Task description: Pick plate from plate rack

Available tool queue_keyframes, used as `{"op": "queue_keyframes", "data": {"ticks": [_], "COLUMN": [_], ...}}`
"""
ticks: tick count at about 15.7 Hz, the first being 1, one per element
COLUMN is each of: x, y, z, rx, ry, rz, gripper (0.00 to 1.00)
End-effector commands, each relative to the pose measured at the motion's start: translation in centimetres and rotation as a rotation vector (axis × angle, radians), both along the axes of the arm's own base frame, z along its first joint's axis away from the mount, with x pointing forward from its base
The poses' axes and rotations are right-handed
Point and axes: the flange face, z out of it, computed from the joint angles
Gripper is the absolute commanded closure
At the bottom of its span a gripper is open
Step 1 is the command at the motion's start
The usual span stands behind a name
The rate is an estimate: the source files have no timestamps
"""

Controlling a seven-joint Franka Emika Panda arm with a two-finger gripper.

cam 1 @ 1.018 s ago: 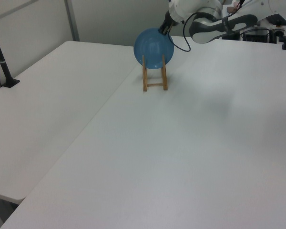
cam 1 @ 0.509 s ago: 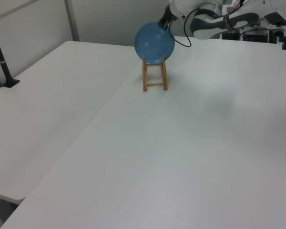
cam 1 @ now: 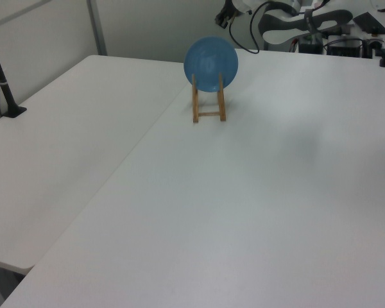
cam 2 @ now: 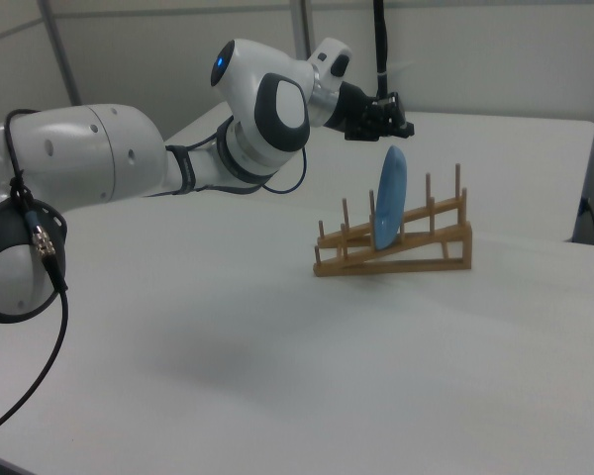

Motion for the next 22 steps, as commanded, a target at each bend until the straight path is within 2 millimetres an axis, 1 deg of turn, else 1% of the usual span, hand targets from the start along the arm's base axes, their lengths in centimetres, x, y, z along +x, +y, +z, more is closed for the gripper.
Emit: {"op": "queue_keyframes", "data": {"ticks": [1,2,4,5,6,7,8,11,12,14,15,17,19,22], "x": [-0.4,-0.4,-0.3,-0.1,0.1,0.2,0.2,0.3,0.3,0.5,0.5,0.6,0.7,0.6], "y": [0.6,0.6,1.3,2.0,2.5,2.9,3.0,3.5,3.8,3.6,3.4,3.3,3.3,3.1], "z": [0.5,0.5,0.1,-0.3,-0.6,-1.0,-1.6,-2.6,-3.2,-4.0,-4.2,-5.2,-5.3,-5.3], "rx": [-0.017,-0.011,-0.002,0.005,0.011,0.017,0.022,0.039,0.037,0.034,0.030,0.032,0.031,0.026], "ry": [0.001,0.000,0.006,0.013,0.016,0.023,0.032,0.037,0.049,0.061,0.065,0.078,0.080,0.080], "rz": [0.015,0.013,0.020,0.029,0.036,0.041,0.040,0.035,0.040,0.040,0.039,0.039,0.037,0.037], "gripper": [0.87,0.86,0.72,0.69,0.64,0.52,0.48,0.49,0.52,0.58,0.59,0.59,0.59,0.66]}}
